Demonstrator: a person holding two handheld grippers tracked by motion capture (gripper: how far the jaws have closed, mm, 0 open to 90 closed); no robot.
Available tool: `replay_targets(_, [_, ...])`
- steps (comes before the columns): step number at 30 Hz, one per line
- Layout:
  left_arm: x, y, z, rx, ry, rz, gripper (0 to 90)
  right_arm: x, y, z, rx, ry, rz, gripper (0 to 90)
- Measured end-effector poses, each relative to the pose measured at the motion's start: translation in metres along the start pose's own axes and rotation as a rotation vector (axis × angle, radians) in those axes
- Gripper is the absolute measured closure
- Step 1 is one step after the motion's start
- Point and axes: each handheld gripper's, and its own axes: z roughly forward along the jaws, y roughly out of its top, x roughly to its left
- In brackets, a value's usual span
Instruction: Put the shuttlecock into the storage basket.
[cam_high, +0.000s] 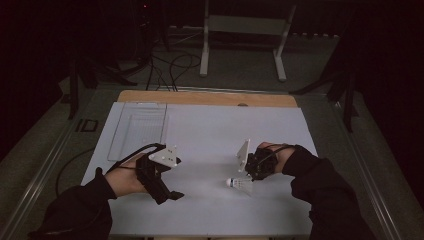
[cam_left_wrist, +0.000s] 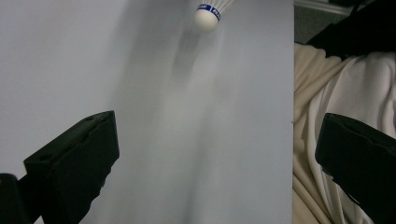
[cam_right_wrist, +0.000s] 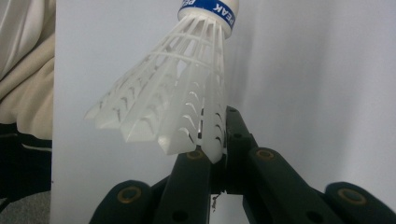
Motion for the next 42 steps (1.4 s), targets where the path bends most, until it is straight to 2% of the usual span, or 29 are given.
replay_targets(2, [0.000, 0.004, 0.002, 0.021, 0.005, 0.018, 0.4, 0.000, 0.001, 0.000, 0.000, 0.001, -0.001, 90.0])
replay_targets(6, [0.001, 0.014, 0.007, 0.047, -0.029, 0.061, 0.4, 0.001, 0.003, 0.000, 0.004, 0.004, -0.010, 90.0])
replay_targets(19, [0.003, 0.037, 0.023, 0.093, -0.060, 0.132, 0.7, 0.003, 0.007, -0.001, -0.004, 0.007, -0.029, 90.0])
replay_targets(28, [0.005, 0.053, 0.036, 0.095, -0.087, 0.154, 2.6, 0.004, 0.011, -0.003, -0.012, -0.003, -0.044, 90.0])
replay_targets(34, [0.005, 0.056, 0.042, 0.100, -0.088, 0.161, 3.1, 0.004, 0.013, -0.004, -0.023, -0.007, -0.041, 90.0])
replay_targets(39, [0.004, 0.057, 0.048, 0.105, -0.084, 0.166, 7.4, 0.005, 0.015, -0.004, -0.035, -0.013, -0.045, 90.0])
replay_targets(40, [0.004, 0.058, 0.048, 0.104, -0.092, 0.173, 14.0, 0.005, 0.017, -0.004, -0.039, -0.016, -0.039, 90.0])
replay_targets(42, [0.003, 0.058, 0.050, 0.107, -0.088, 0.176, 14.1, 0.005, 0.018, -0.004, -0.039, -0.013, -0.047, 90.0])
